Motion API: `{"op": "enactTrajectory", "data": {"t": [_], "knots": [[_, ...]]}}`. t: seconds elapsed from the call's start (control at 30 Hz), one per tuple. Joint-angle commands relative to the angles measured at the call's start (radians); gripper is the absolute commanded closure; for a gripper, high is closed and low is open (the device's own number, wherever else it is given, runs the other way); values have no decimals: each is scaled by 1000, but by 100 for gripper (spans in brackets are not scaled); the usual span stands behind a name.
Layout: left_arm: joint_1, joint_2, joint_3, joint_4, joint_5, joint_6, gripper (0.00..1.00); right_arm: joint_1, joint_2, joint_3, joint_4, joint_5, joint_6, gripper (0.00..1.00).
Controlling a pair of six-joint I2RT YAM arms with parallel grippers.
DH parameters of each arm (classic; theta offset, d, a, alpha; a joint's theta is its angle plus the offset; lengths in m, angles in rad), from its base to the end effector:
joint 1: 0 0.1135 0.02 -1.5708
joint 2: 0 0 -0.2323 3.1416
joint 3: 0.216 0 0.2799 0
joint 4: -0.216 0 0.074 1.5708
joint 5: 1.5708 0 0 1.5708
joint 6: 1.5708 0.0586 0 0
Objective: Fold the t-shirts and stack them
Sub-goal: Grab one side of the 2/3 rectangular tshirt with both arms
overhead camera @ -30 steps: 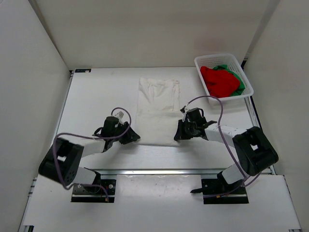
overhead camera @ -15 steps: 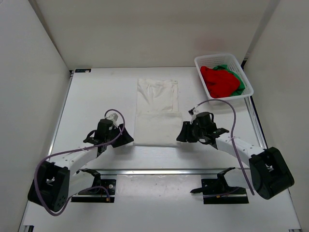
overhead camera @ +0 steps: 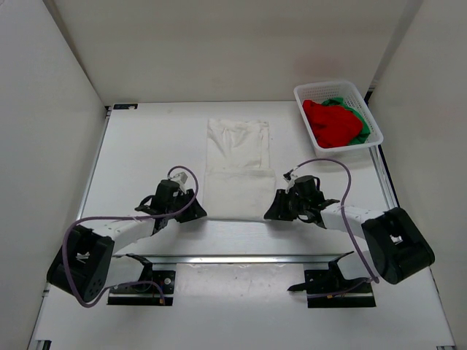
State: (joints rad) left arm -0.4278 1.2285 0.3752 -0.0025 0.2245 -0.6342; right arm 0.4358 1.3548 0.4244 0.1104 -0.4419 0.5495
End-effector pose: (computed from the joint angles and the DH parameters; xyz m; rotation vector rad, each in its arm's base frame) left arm 0.2247 -0.1168 0.0668 -0.1552 2.5363 -0.7270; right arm 0.2326 0.1360 0.0642 -0.0793 2.5208 0.9654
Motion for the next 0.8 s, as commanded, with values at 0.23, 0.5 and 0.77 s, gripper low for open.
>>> {"op": "enactTrajectory", "data": {"t": [0.23,0.5,0.77], "knots": [[-26,26,8,-56,-1,-18,98,26,-19,-27,34,34,18,100],[-91,-222,-22,-347,-53,31,100,190,-331,-173,-144,153,141,100],[-37,-537,98,-642,27,-4,100,276,-617,-104,-356,175,216,100]]}}
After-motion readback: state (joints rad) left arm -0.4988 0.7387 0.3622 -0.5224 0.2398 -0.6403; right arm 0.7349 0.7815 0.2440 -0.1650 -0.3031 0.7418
